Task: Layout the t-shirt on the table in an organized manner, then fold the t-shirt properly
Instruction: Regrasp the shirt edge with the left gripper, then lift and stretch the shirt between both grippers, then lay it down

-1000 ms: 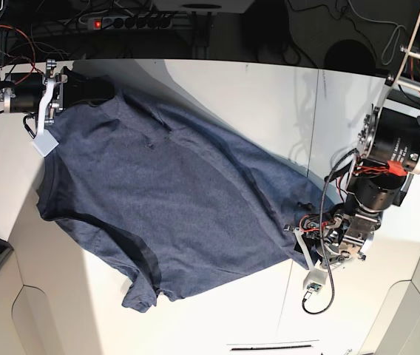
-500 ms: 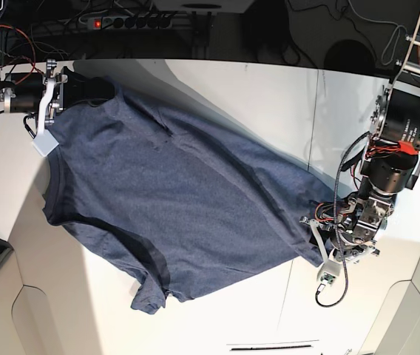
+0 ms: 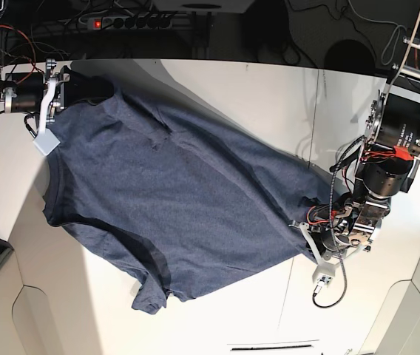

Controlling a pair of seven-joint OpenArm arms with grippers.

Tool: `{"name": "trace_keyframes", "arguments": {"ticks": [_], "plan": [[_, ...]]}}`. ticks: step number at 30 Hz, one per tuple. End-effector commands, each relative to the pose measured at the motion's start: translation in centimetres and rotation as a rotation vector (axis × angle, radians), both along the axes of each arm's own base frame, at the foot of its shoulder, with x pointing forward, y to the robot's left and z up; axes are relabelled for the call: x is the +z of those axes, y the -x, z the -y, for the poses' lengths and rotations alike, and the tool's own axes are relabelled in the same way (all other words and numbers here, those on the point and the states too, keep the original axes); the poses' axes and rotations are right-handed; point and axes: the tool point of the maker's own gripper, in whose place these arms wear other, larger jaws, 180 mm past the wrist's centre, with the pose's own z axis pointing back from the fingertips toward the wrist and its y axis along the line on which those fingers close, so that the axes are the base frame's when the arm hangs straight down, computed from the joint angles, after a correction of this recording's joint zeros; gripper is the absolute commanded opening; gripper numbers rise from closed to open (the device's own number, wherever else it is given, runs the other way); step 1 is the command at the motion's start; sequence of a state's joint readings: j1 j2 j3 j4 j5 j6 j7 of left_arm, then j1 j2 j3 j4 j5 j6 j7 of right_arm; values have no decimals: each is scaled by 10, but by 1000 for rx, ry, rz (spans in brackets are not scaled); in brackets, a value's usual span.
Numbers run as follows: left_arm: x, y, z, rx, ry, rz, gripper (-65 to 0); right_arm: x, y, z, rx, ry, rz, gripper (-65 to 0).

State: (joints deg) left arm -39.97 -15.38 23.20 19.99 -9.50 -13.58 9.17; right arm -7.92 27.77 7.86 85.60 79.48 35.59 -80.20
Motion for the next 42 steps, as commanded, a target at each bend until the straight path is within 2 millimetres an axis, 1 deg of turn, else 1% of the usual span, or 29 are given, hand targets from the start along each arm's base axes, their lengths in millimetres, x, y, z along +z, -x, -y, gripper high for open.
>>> {"name": "trace_keyframes", "arguments": {"ticks": [1, 2, 3, 7, 9, 13, 16, 19, 23, 26, 29, 33, 35, 38, 42], "plan": [[18, -15, -7, 9, -12, 49, -594, 8, -7, 3, -2, -6, 33, -650], [18, -15, -9, 19, -19, 50, -640, 8, -7, 3, -2, -6, 33, -650], [18, -16, -12, 29, -27, 54, -650, 8, -7, 3, -2, -6, 33, -650], [28, -24, -15, 45, -39, 107, -650, 8, -7, 3, -2, -6, 33, -650], [41, -31, -16, 36, -42, 143, -650, 8, -7, 3, -2, -5, 33, -650], [77, -48, -22, 45, -28, 203, -650, 8, -7, 4, -1, -3, 33, -650], [102, -56, -23, 52, -5, 229, -650, 7, -7, 4, 0, 4, 32, -650], [115, -58, -20, 45, -7, 211, -650, 6, -6, 5, 1, 8, 31, -650], [127, -53, -16, -2, -7, 158, -650, 6, -7, 5, 1, 9, 31, -650], [138, -44, -15, -20, 68, 100, -650, 6, -7, 5, 1, 9, 31, -650], [151, -28, -5, -88, 192, 44, -650, 6, -6, 5, 1, 9, 31, -650], [172, 7, 12, -197, 411, 2, -650, 6, -6, 5, 1, 10, 31, -650], [179, 26, 12, -226, 487, -8, -650, 6, -6, 5, 1, 9, 31, -650], [179, 48, -4, -207, 520, 18, -650, 7, -7, 6, -3, 11, 33, -650], [169, 74, -32, -129, 531, 36, -650, 10, -13, 15, -34, 20, 50, -650]]}}
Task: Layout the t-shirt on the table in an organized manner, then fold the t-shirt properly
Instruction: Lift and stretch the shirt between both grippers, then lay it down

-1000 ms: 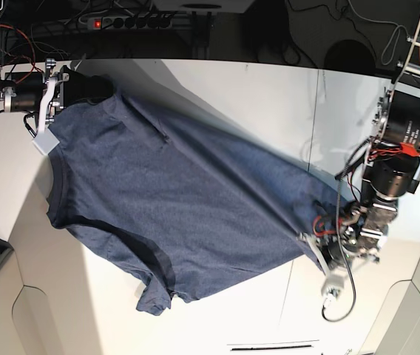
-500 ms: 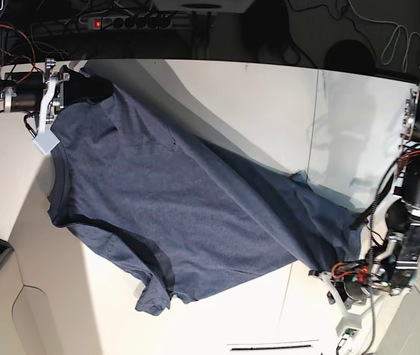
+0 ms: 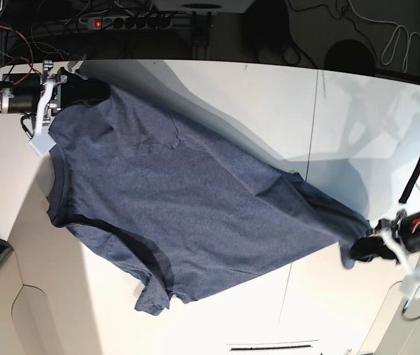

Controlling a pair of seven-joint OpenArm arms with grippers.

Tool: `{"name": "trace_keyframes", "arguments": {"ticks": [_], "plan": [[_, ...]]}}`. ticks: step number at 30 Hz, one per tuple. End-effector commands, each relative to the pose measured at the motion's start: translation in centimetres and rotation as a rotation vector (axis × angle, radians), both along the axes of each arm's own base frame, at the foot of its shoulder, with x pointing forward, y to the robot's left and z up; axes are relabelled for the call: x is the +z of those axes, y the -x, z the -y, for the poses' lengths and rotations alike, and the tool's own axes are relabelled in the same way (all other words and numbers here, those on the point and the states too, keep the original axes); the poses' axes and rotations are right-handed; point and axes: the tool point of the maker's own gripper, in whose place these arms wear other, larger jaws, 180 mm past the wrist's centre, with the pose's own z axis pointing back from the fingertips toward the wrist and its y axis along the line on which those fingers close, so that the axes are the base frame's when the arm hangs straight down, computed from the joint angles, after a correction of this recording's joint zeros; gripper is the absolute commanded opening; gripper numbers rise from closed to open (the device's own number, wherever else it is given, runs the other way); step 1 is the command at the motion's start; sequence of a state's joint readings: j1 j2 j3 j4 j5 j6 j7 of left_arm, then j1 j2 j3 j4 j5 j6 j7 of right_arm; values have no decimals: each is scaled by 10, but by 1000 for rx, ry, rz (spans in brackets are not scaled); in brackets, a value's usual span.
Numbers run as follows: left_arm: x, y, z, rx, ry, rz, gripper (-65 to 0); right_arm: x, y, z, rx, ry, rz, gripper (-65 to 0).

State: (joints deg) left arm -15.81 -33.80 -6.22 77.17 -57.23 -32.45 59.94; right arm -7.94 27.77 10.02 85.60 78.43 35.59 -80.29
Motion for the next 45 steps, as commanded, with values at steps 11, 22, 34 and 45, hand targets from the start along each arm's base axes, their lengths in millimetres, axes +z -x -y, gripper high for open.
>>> {"name": "trace_keyframes", "arguments": {"ticks": [11, 22, 34, 45], "plan": [[-3, 73, -46, 93, 198, -13, -650, 24, -29, 39, -132, 22, 107, -650], [-44, 121, -48, 113, 189, -132, -650, 15, -17, 41, -128, 46, 72, -650], [-51, 110, -72, 184, 46, -72, -420, -11, -28, 73, -172, 281, 112, -442], [-21, 64, -73, 290, 75, 171, -420, 37, -104, 67, -226, 236, 318, -442]]}}
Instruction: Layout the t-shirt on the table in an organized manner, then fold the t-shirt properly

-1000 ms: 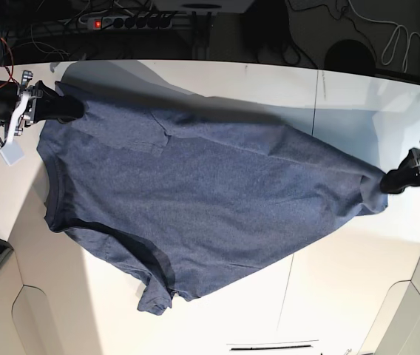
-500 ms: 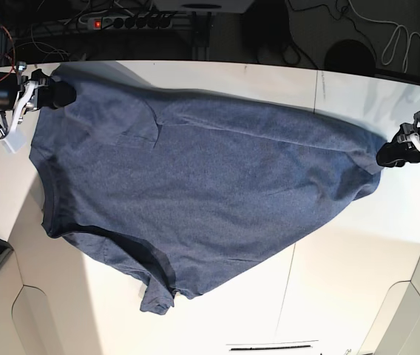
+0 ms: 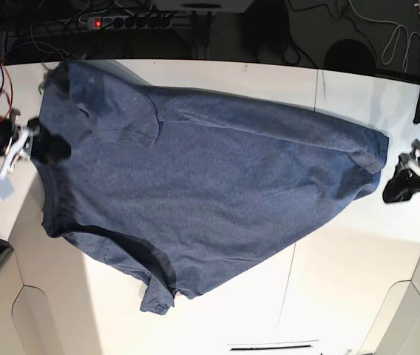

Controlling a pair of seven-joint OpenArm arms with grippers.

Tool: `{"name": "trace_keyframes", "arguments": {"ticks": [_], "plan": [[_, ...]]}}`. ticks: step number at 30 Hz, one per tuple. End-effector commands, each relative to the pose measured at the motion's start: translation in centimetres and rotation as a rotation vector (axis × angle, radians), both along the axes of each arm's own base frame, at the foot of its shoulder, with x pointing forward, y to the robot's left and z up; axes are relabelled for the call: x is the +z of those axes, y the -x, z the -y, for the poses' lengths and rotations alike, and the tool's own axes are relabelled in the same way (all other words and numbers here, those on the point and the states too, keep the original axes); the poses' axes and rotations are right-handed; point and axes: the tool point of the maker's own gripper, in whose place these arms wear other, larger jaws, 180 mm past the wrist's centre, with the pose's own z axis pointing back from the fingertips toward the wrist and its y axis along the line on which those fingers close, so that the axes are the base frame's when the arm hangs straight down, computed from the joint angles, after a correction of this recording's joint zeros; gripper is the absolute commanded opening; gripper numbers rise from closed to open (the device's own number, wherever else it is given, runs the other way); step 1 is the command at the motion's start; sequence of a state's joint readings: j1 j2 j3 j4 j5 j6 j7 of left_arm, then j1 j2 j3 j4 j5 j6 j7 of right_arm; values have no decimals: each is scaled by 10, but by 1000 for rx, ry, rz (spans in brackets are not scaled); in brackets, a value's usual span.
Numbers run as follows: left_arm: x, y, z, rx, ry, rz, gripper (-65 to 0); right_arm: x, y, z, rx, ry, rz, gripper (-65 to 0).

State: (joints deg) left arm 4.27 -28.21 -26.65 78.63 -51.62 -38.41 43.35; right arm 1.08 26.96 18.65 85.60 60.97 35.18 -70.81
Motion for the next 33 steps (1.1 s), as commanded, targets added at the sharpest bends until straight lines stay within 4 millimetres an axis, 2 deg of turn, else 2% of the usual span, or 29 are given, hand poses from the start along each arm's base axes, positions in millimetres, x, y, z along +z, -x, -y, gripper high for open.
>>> {"name": "trace_keyframes", "arguments": {"ticks": [1, 4, 6, 9, 11, 14, 16, 18, 21, 25, 30, 33], "plan": [[21, -16, -10, 37, -24, 70, -420, 22, -21, 1, -6, -8, 84, -442], [22, -35, -18, 123, -57, 78, -421, 43, -49, -19, -4, -63, 166, -442], [20, -45, -19, 150, -38, 73, -422, 50, -61, -39, 7, -105, 197, -444], [2, -57, -21, 186, -1, 12, -422, 44, -64, -81, 65, -141, 189, -444], [-19, -65, -20, 199, 25, -52, -422, 31, -55, -116, 138, -148, 155, -444], [-46, -72, -15, 213, 91, -136, -422, 11, -32, -167, 284, -129, 95, -444], [-57, -75, -11, 218, 128, -168, -422, -3, -14, -192, 377, -91, 58, -444], [-61, -78, -9, 215, 149, -180, -422, -16, 2, -205, 457, -39, 32, -444], [-62, -80, -9, 218, 158, -183, -422, -33, 13, -209, 519, 69, 10, -444], [-63, -79, -8, 203, 131, -191, -422, -56, 11, -192, 507, 206, -19, -457], [-65, -78, -11, 201, 103, -194, -421, -88, 25, -176, 495, 250, -138, -650], [-65, -78, -11, 202, 101, -193, -421, -104, 36, -170, 489, 250, -208, -650]]}}
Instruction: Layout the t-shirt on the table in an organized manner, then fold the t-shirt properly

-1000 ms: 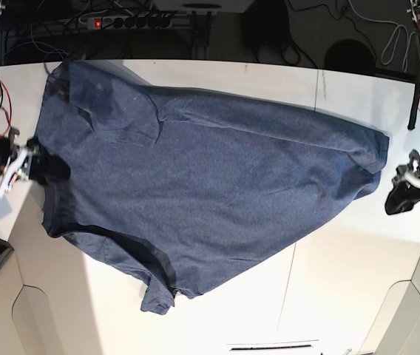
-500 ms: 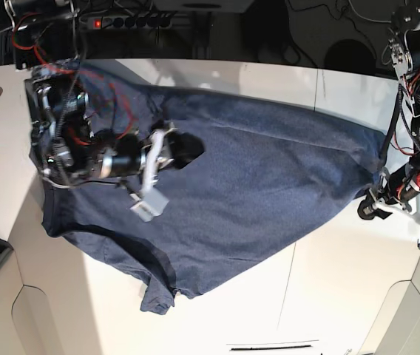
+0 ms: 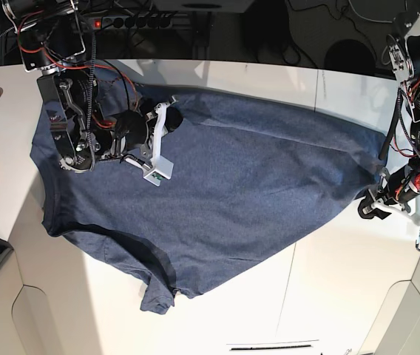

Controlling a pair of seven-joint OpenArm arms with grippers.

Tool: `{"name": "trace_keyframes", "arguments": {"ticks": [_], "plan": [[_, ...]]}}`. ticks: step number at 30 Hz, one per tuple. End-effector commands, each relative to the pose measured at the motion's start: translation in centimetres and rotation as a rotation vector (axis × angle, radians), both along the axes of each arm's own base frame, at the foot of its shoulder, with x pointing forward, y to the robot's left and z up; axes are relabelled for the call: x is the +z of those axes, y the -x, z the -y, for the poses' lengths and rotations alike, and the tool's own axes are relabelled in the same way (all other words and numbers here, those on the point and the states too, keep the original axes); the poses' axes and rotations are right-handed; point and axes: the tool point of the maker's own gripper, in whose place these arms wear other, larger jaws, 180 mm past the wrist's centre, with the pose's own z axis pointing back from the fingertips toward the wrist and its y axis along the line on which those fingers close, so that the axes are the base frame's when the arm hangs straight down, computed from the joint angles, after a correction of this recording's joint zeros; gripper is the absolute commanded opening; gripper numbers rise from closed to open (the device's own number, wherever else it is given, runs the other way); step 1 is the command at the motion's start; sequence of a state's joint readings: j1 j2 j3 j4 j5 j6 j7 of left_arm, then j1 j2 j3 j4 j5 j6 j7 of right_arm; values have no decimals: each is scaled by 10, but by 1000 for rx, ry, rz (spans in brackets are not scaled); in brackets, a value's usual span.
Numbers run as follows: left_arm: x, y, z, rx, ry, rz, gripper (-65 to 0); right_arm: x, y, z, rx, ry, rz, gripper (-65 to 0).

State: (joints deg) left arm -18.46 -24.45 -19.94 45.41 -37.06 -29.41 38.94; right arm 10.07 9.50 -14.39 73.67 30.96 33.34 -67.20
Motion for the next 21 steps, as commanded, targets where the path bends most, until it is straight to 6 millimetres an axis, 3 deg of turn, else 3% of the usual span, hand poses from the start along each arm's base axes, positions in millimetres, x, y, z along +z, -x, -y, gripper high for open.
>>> {"name": "trace_keyframes", "arguments": {"ticks": [1, 6, 12, 17, 18, 21], "plan": [[22, -15, -9, 4, -15, 74, -421, -3, -3, 5, 0, 28, 1, -650], [15, -17, 3, -31, -49, 70, -421, -10, 3, 8, -6, 37, -31, -650], [-1, -16, 57, -232, -71, 40, -364, -10, 3, 8, -6, 36, -32, -650], [-15, -15, 91, -375, -147, -5, -362, -10, 3, 8, -6, 35, -32, -650], [-12, -18, 94, -378, -146, 10, -384, -10, 4, 7, -7, 32, -33, -650], [-1, -28, 99, -370, -125, 52, -593, -10, 4, 7, -8, 29, -34, -650]]}}
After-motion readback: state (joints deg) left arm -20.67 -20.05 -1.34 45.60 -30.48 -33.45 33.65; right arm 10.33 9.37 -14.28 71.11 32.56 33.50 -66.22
